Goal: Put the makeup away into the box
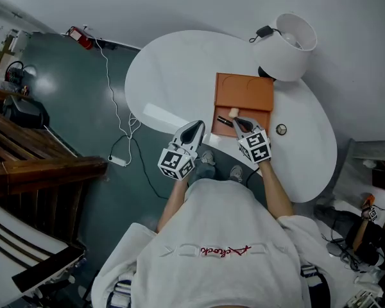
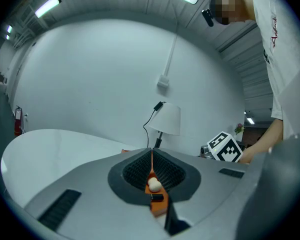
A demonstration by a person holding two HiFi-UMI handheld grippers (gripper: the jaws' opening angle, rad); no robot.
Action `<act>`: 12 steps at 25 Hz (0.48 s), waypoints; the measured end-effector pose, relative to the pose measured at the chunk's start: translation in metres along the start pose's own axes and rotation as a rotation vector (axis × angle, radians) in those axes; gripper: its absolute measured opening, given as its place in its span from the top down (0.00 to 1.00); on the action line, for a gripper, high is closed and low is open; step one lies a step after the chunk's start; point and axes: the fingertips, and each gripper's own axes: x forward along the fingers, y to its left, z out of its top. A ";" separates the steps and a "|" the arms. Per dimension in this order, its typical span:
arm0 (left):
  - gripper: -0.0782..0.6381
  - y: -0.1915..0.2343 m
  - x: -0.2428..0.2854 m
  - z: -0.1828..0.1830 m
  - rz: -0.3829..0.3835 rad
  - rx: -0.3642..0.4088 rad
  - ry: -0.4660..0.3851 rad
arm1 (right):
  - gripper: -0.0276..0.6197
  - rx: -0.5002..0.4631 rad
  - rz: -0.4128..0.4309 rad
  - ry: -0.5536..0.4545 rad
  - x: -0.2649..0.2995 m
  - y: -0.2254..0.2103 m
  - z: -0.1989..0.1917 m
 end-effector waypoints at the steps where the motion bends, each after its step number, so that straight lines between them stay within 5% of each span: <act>1: 0.87 -0.004 0.005 0.000 -0.015 0.003 0.003 | 0.92 0.008 -0.016 -0.006 -0.005 -0.004 -0.001; 12: 0.87 -0.095 0.076 -0.014 -0.297 0.030 0.075 | 0.92 0.170 -0.289 -0.052 -0.103 -0.076 -0.042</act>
